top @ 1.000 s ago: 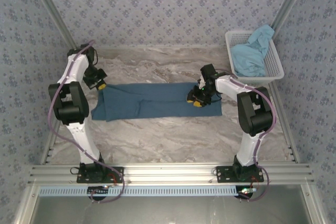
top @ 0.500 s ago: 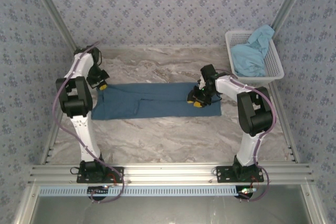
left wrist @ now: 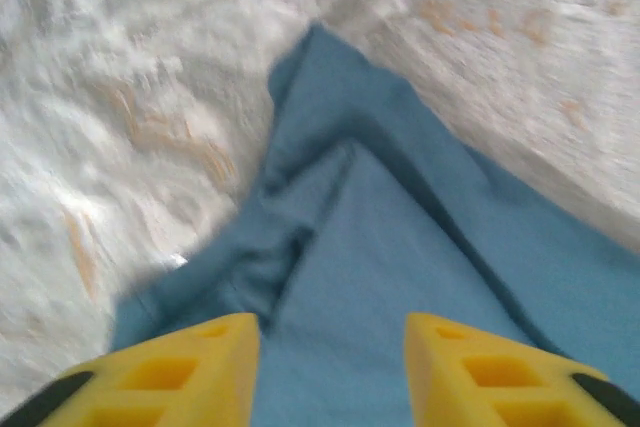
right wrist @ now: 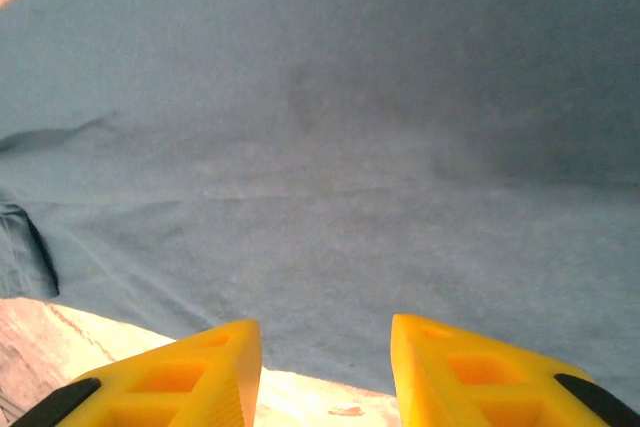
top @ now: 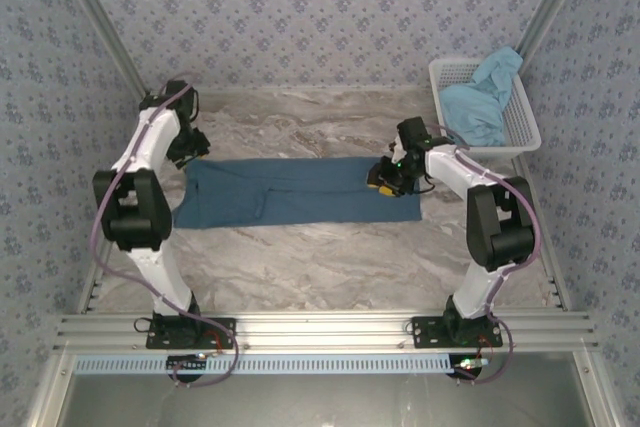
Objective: Fold and stack the t-shirts
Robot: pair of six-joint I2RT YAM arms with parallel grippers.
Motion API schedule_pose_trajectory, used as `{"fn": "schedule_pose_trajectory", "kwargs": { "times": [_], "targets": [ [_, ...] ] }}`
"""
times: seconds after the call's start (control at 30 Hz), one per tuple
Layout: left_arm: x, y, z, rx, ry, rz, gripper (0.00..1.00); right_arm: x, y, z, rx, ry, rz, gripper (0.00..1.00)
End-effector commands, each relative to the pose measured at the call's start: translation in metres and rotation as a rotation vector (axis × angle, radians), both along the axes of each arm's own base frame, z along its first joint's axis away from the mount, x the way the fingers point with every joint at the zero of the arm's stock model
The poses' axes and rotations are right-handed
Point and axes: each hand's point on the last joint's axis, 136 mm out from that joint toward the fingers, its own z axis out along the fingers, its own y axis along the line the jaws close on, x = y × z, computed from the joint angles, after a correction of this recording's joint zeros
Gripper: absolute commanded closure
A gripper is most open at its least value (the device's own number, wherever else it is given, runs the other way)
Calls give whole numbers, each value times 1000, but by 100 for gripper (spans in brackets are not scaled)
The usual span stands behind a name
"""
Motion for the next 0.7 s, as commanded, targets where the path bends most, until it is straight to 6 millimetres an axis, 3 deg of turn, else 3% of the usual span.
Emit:
{"fn": "schedule_pose_trajectory", "kwargs": {
  "times": [0.0, 0.17, 0.4, 0.5, 0.67],
  "targets": [
    [-18, -40, -20, -180, 14, 65, 68, 16, -14, -3, -33, -25, -12, 59],
    [-31, -84, -54, -332, 57, 144, 72, 35, -42, -19, -117, 3, -52, 62],
    [-44, -82, -93, -306, 152, 235, 73, 52, -72, -40, -277, 38, -60, 64],
    [-45, -81, -107, -288, 192, 237, 74, 46, -83, -52, -348, 98, -54, 65],
    [-25, -79, -119, -260, 195, 216, 75, 8, -97, -64, -424, 226, -79, 66]
  ]
}}
